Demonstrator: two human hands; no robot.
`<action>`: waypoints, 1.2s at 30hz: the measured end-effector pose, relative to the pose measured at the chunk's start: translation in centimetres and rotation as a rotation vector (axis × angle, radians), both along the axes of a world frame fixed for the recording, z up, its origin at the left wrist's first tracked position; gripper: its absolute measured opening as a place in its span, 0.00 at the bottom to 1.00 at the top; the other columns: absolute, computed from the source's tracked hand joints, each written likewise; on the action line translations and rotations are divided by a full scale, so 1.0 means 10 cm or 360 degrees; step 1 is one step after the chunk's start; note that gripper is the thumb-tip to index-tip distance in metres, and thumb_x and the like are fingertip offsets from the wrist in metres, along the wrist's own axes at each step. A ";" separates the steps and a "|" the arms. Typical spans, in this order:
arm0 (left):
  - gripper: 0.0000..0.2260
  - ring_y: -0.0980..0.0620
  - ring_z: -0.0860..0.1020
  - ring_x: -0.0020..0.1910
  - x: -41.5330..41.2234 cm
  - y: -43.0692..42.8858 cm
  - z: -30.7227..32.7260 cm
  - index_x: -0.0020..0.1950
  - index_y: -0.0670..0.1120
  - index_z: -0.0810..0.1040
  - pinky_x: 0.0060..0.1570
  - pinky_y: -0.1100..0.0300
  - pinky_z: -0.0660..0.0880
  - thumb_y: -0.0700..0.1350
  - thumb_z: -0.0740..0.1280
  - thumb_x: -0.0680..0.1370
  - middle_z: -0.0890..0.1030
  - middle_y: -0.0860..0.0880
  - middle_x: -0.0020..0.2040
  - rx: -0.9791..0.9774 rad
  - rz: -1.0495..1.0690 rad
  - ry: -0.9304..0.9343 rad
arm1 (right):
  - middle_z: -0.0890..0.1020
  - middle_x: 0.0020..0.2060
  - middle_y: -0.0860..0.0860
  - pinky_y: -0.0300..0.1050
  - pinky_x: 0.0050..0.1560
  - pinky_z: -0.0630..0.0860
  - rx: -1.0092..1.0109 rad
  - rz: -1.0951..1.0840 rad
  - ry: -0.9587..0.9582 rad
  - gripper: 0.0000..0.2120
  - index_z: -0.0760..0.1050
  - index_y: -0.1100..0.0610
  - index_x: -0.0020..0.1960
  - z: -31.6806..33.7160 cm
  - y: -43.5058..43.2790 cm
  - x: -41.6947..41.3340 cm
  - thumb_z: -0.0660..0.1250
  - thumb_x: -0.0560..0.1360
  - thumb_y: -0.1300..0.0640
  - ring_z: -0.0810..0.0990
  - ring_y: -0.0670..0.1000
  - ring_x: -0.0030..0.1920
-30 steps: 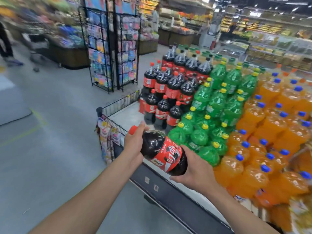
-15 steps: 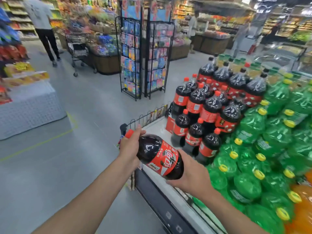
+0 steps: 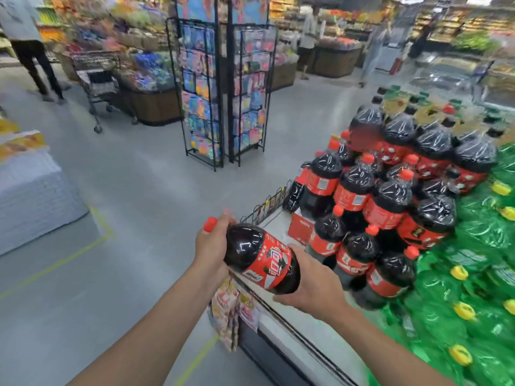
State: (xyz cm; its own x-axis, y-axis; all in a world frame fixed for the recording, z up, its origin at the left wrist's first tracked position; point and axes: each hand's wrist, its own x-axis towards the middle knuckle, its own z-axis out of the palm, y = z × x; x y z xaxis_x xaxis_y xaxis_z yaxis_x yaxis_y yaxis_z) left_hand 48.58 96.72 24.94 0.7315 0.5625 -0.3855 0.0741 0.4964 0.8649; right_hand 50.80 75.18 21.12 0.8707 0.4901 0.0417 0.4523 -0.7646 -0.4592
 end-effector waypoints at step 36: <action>0.08 0.56 0.81 0.38 3.30 -0.57 -1.19 0.38 0.47 0.82 0.44 0.63 0.77 0.44 0.79 0.75 0.84 0.51 0.37 0.1266 -0.1494 -0.0279 | 0.85 0.56 0.44 0.52 0.61 0.79 0.1300 -0.1673 0.0978 0.42 0.75 0.50 0.67 -2.38 0.85 2.47 0.79 0.55 0.38 0.83 0.50 0.59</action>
